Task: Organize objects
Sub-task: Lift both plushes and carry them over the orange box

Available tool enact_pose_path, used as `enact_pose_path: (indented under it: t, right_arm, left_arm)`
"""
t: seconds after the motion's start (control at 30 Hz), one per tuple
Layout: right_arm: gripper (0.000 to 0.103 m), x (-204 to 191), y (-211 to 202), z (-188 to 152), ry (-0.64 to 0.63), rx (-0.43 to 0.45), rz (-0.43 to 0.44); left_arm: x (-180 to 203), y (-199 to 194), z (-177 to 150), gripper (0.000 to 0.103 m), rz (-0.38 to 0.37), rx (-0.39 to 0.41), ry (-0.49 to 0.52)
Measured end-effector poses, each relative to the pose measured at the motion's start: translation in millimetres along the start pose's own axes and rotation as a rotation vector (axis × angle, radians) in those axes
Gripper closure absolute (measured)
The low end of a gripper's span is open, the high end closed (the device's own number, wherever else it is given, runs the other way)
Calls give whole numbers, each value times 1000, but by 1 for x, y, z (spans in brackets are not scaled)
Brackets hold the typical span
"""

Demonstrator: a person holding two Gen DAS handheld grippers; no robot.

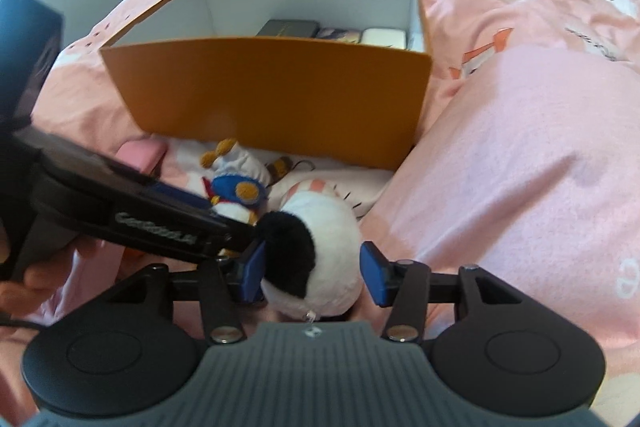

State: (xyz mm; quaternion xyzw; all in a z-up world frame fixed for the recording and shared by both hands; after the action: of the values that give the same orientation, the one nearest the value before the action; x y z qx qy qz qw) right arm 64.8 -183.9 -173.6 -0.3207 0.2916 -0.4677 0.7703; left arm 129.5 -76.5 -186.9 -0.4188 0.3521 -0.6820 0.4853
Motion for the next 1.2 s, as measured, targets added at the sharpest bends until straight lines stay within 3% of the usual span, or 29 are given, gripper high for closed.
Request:
enact_pose_path:
  t: [0.17, 0.4, 0.8, 1.2]
  right_arm:
    - [50, -14, 9, -9, -104, -42, -9]
    - [48, -15, 22, -8, -114, -38, -28]
    - [58, -1, 0, 6, 61, 25, 21]
    - [60, -6, -55, 50, 102, 197, 50]
  left_arm:
    - [-5, 9, -6, 32, 85, -39, 62]
    - [-21, 23, -11, 34, 75, -78, -11]
    - [-34, -21, -13, 38, 12, 25, -58]
    - [-21, -100, 9, 38, -86, 186, 7]
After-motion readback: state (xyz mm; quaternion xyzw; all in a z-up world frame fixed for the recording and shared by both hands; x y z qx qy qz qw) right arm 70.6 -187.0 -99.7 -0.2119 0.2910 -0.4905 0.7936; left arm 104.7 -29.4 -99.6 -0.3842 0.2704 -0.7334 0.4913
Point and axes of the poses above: each gripper's, at about its wrist camera, not at the fingertips, and y roughly the way its jaws point, x to its right, z to its top, the point moved 9 cm from there along y, roughly the way its jaws point, and after that the axes turned 7 degrees about x, right-handed, at the moved point
